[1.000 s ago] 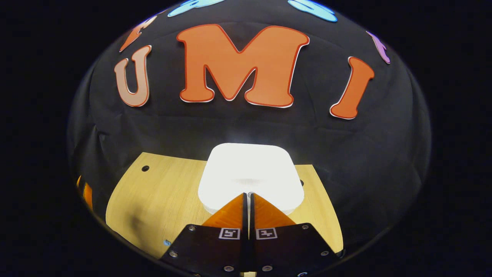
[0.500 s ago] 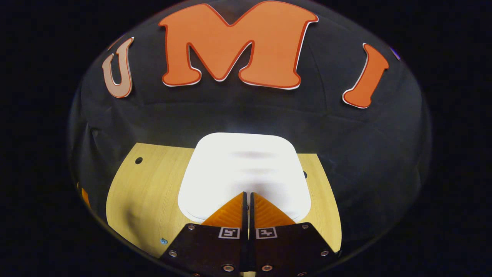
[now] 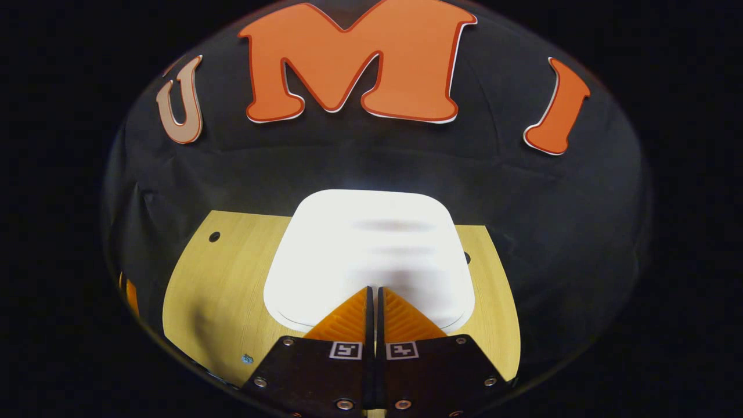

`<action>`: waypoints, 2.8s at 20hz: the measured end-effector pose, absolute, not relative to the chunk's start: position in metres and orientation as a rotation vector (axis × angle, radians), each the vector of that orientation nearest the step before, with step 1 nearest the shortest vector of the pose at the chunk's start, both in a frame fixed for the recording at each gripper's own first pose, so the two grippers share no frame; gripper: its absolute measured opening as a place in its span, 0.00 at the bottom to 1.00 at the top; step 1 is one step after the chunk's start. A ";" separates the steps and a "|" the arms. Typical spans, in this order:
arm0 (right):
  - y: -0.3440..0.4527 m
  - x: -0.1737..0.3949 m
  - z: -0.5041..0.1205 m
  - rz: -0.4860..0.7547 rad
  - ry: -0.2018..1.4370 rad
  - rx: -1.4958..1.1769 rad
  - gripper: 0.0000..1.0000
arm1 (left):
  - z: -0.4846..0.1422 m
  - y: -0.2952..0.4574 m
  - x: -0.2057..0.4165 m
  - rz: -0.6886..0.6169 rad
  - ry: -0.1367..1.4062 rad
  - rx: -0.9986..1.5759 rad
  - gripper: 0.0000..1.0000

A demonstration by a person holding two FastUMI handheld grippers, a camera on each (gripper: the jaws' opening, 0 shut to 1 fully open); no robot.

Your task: Press the lid of the desktop garbage bin to open it, pick up the crumpled paper on the desktop and throw it into the bin, then pick up the pop can on the desktop and drop it into the bin, and finally close the garbage bin lid.

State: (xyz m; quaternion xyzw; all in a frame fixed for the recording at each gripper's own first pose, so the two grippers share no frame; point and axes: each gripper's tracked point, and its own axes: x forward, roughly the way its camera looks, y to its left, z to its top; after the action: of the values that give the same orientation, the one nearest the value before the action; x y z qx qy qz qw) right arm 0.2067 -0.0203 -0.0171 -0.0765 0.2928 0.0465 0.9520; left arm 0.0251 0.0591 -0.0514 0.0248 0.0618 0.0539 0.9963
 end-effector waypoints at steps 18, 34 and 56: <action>-0.032 0.160 0.090 -0.016 0.168 -0.022 0.01 | -0.030 0.064 0.017 0.122 0.088 0.074 0.99; -0.060 0.041 0.031 -0.100 0.049 -0.018 0.14 | -0.015 0.055 0.003 0.078 0.048 0.118 1.00; -0.045 0.031 -0.039 -0.044 0.187 -0.095 0.98 | -0.106 -0.033 0.004 -0.146 0.205 0.120 0.99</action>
State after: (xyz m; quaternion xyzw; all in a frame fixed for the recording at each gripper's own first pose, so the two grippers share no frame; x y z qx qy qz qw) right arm 0.0311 -0.0450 -0.0392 -0.0472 0.0935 -0.0222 0.9943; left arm 0.0041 -0.0331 -0.1061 0.0596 0.1019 -0.0726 0.9903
